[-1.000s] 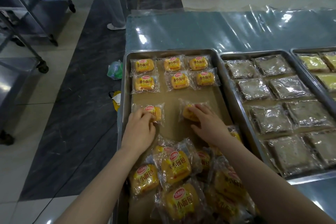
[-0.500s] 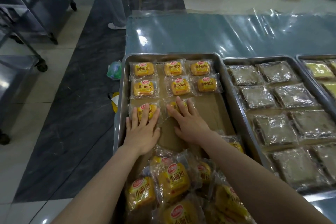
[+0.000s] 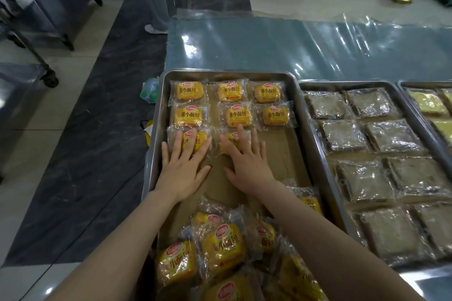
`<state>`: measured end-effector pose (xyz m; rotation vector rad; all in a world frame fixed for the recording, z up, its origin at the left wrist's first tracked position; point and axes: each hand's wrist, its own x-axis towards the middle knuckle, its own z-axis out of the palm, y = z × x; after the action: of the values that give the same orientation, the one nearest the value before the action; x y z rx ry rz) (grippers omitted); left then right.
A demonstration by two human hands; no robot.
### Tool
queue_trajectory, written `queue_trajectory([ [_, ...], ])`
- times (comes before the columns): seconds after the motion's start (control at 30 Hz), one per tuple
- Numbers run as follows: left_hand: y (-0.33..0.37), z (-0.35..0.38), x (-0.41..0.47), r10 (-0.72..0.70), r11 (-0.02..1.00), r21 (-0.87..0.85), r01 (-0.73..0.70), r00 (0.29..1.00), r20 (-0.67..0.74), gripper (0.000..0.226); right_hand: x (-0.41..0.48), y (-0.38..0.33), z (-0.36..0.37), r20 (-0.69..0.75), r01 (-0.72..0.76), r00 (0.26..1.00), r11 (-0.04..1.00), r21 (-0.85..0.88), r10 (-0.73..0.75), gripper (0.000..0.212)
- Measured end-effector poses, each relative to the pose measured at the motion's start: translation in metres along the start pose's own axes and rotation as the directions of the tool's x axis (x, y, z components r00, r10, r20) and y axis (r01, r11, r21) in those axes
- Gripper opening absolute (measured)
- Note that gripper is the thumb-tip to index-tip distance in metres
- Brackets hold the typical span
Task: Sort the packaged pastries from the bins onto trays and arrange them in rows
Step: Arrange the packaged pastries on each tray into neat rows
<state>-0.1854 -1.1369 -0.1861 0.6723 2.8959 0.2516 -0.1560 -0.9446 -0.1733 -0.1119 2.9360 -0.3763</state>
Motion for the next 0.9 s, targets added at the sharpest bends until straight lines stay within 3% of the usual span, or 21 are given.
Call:
queue_trajectory([
  [0.07,0.007,-0.008,-0.009,0.007,0.998,-0.064,-0.009,1.0,-0.03,0.066,-0.012,0.003,-0.011,-0.049,-0.036,0.998,0.994,0.099,0.041,0.08],
  [0.13,0.017,-0.015,-0.028,-0.014,0.96,-0.28,0.003,0.999,-0.035,0.066,-0.036,0.012,-0.02,-0.058,-0.095,0.992,0.959,0.266,0.114,0.072],
  [0.23,0.031,-0.024,-0.067,-0.04,0.824,-0.565,0.05,0.999,0.029,0.059,-0.081,0.028,-0.031,-0.034,-0.185,0.974,0.874,0.45,0.224,0.041],
  [0.33,0.045,-0.026,-0.099,-0.029,0.784,-0.614,0.096,0.993,0.118,0.057,-0.116,0.02,-0.037,0.031,-0.203,0.977,0.87,0.449,0.212,0.005],
  [0.47,0.054,-0.021,-0.125,-0.032,0.787,-0.603,0.135,0.984,0.178,0.06,-0.132,-0.009,-0.033,0.158,-0.142,0.983,0.939,0.313,0.096,0.021],
  [0.63,0.053,-0.021,-0.144,-0.063,0.769,-0.623,0.143,0.987,0.148,0.067,-0.128,-0.008,-0.035,0.025,-0.181,0.981,0.872,0.456,0.191,0.02],
  [0.77,0.048,-0.022,-0.148,-0.123,0.751,-0.633,0.187,0.982,0.144,0.066,-0.115,0.017,-0.046,-0.108,-0.235,0.887,0.64,0.731,0.449,0.007],
  [0.9,0.046,-0.02,-0.146,-0.115,0.757,-0.621,0.202,0.977,0.178,0.065,-0.093,0.049,-0.061,-0.261,-0.25,0.713,0.583,0.773,0.651,0.011],
])
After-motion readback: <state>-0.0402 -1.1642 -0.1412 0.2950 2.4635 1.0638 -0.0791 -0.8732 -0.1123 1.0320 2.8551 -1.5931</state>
